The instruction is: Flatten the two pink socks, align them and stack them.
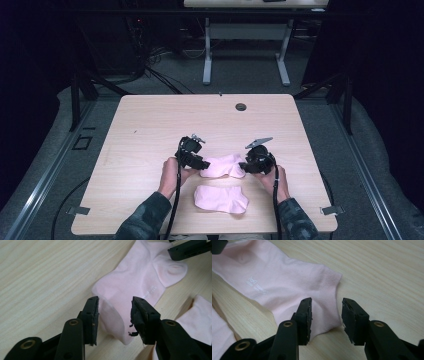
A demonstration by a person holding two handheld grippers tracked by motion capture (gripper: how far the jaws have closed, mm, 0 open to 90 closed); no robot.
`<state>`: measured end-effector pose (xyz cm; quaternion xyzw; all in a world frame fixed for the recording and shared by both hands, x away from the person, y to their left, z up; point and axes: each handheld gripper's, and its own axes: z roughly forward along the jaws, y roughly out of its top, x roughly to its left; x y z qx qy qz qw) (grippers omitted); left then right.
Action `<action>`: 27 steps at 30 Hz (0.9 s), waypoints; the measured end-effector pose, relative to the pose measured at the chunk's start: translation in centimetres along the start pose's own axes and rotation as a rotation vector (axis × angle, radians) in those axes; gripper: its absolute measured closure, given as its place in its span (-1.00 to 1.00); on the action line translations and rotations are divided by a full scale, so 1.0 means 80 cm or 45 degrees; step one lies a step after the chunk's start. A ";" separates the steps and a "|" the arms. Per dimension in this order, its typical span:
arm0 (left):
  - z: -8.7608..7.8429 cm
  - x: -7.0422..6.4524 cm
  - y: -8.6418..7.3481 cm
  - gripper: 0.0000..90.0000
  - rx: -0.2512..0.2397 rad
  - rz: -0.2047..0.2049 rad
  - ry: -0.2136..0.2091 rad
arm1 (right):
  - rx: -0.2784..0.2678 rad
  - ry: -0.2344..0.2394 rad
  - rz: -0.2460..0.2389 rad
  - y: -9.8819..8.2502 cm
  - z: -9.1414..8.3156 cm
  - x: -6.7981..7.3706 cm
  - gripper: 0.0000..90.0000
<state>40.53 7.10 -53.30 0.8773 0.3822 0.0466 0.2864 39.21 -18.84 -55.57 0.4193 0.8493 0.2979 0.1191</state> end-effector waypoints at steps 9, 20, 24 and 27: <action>0.007 0.002 -0.009 0.59 -0.015 0.003 0.026 | 0.003 -0.001 0.009 -0.001 0.003 0.003 0.50; 0.008 0.009 -0.014 0.80 -0.015 0.001 0.041 | 0.037 0.028 -0.016 -0.005 0.011 0.004 0.69; 0.008 0.009 -0.014 0.84 -0.017 0.004 0.047 | 0.037 0.049 -0.002 -0.006 0.011 0.003 0.81; 0.008 0.009 -0.015 0.91 -0.026 0.003 0.054 | 0.028 0.060 0.005 -0.008 0.010 0.002 0.85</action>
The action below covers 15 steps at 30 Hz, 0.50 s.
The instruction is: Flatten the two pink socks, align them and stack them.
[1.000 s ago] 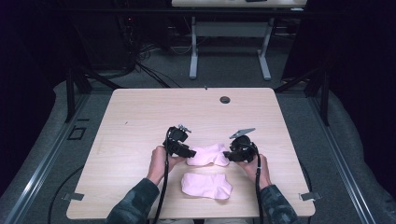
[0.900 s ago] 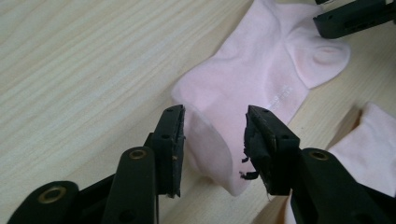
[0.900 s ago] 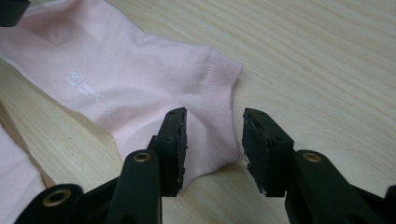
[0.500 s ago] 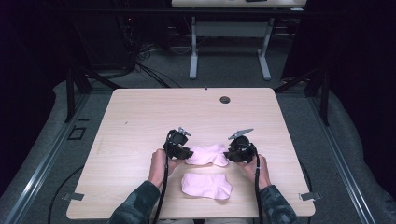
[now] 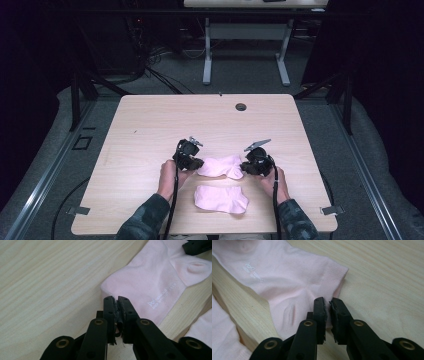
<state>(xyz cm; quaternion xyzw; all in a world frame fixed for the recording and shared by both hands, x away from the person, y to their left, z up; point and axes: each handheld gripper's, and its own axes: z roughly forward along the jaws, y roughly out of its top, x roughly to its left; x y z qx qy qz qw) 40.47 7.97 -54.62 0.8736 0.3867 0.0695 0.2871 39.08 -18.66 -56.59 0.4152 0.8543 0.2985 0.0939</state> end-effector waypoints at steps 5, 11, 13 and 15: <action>0.001 0.002 -0.002 0.94 0.004 0.000 0.006 | 0.003 0.008 0.005 -0.001 -0.001 -0.002 0.88; -0.002 0.004 -0.003 0.96 -0.007 -0.005 -0.014 | -0.014 0.028 0.028 -0.005 -0.003 -0.003 0.89; -0.005 0.003 -0.002 0.96 -0.021 -0.014 -0.015 | -0.026 0.032 0.037 -0.006 -0.006 -0.002 0.89; -0.010 0.002 -0.001 0.96 -0.035 -0.013 -0.017 | -0.044 0.032 0.039 -0.006 -0.014 -0.001 0.89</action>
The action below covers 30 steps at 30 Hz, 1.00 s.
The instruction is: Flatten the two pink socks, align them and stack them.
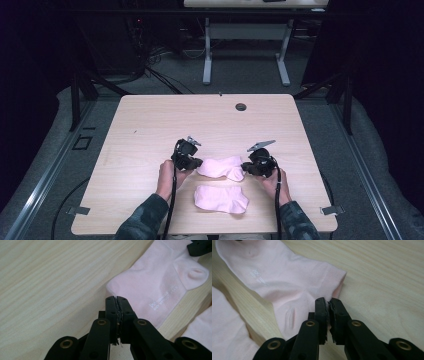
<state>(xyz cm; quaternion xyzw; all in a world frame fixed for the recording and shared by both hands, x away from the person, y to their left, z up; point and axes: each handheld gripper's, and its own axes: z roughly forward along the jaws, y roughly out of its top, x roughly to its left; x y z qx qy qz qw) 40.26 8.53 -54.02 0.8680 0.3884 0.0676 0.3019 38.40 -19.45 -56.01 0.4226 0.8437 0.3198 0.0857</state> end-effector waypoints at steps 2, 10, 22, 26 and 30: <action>-0.006 -0.002 0.002 0.96 -0.007 0.004 0.006 | -0.020 -0.006 -0.003 0.001 -0.010 0.002 0.89; -0.039 -0.017 0.004 0.96 -0.040 -0.003 -0.049 | -0.077 -0.022 -0.004 0.003 -0.061 0.016 0.89; -0.083 -0.064 -0.035 0.96 -0.048 0.048 -0.132 | -0.051 0.058 -0.036 -0.032 -0.117 0.055 0.89; -0.079 -0.067 -0.058 0.96 -0.017 0.051 -0.122 | -0.018 0.101 -0.027 -0.047 -0.110 0.065 0.89; -0.072 -0.058 -0.078 0.96 -0.013 0.001 -0.130 | 0.022 0.126 -0.021 -0.058 -0.091 0.077 0.89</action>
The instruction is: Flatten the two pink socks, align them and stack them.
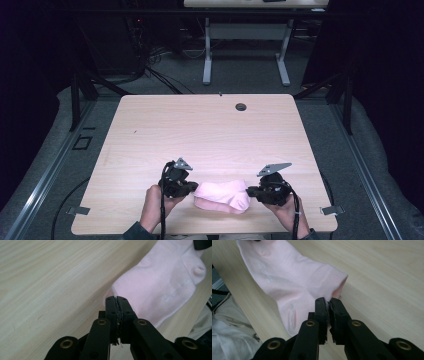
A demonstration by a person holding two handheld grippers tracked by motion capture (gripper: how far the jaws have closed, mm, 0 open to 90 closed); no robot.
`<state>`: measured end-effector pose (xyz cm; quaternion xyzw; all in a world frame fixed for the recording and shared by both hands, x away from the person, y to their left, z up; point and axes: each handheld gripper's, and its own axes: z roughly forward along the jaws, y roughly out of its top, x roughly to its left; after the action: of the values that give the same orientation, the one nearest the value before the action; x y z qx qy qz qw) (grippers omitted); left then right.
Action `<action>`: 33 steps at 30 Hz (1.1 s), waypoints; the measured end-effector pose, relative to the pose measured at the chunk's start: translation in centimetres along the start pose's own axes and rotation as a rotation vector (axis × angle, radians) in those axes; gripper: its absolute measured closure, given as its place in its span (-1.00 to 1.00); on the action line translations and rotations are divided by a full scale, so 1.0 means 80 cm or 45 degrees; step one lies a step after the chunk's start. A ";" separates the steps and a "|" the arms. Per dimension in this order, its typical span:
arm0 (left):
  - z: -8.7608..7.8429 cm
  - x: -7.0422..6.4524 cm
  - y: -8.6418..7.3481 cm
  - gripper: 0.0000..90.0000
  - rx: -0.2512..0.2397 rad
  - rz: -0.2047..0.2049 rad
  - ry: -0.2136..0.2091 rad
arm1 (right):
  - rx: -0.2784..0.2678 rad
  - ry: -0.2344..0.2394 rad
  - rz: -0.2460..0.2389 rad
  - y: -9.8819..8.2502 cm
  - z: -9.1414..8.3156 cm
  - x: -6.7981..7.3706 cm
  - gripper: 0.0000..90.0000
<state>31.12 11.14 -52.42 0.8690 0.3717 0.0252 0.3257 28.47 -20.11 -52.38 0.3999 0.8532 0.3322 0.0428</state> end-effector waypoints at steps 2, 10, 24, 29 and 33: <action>0.003 0.001 -0.006 0.96 0.001 -0.005 0.002 | 0.005 0.013 0.001 -0.003 0.005 0.001 0.89; 0.021 -0.008 -0.021 0.94 0.036 0.046 0.078 | 0.033 -0.022 -0.001 -0.016 0.029 -0.001 0.88; 0.026 -0.014 -0.033 0.09 0.006 0.082 0.175 | -0.030 -0.054 -0.040 -0.020 0.032 0.013 0.08; 0.032 -0.022 -0.037 -0.16 0.041 0.153 0.254 | 0.040 -0.086 -0.080 -0.026 0.045 0.019 -0.30; 0.036 -0.022 -0.041 -0.24 0.058 0.162 0.287 | 0.070 -0.150 -0.108 -0.029 0.050 0.021 -0.37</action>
<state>28.62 10.07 -56.22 0.8896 0.3507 0.1346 0.2597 27.18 -17.85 -56.59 0.3831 0.8742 0.2825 0.0958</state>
